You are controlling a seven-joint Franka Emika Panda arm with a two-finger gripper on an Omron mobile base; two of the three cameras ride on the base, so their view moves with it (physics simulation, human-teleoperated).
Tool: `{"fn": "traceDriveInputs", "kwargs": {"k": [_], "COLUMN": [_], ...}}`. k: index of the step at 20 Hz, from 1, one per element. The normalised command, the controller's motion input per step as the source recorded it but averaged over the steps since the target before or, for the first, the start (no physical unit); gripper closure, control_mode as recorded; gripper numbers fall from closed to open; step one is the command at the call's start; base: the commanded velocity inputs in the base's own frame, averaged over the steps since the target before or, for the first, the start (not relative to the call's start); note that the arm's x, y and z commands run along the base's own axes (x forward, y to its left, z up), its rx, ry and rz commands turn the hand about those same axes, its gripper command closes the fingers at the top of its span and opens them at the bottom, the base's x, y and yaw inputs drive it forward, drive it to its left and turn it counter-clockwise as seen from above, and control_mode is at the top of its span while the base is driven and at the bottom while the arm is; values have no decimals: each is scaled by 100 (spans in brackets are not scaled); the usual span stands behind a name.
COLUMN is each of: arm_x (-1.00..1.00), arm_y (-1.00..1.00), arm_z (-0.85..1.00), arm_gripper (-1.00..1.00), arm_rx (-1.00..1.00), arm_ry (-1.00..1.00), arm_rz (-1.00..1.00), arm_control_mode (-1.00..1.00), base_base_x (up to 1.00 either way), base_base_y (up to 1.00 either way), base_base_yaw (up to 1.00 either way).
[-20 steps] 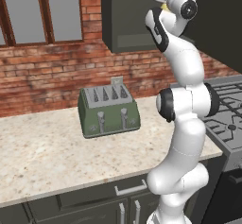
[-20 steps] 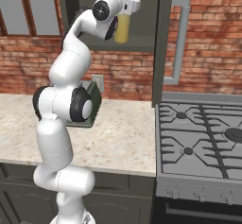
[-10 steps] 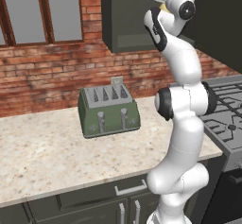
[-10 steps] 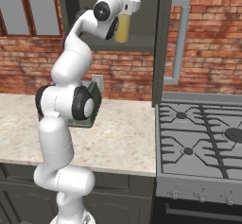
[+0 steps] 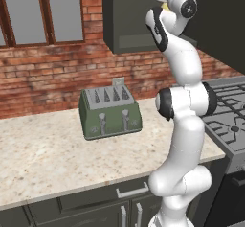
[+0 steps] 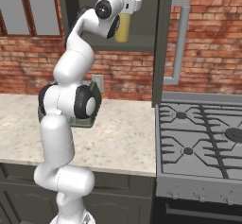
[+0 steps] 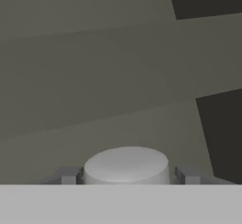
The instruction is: Sort all alcoholic drinks to one cabinet, and non-alcoholic drinks to the other.
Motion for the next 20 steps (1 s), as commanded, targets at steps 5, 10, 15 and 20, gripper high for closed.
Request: {"fn": "traceDriveInputs", "kwargs": {"k": [5,10,15,20], "arm_x": [4,0,0,-23], "arm_y": [0,0,0,0], "arm_z": [-12,-1,-2,0], "arm_gripper": [-100,-100,-100,-100], "arm_rx": [0,0,0,0], "arm_ry": [0,0,0,-1], "arm_rz": [1,1,0,1], "arm_control_mode": [-100,-100,-100,-100], "base_base_x": [0,0,0,0], "base_base_y": [0,0,0,0], "base_base_yaw": [0,0,0,0]}}
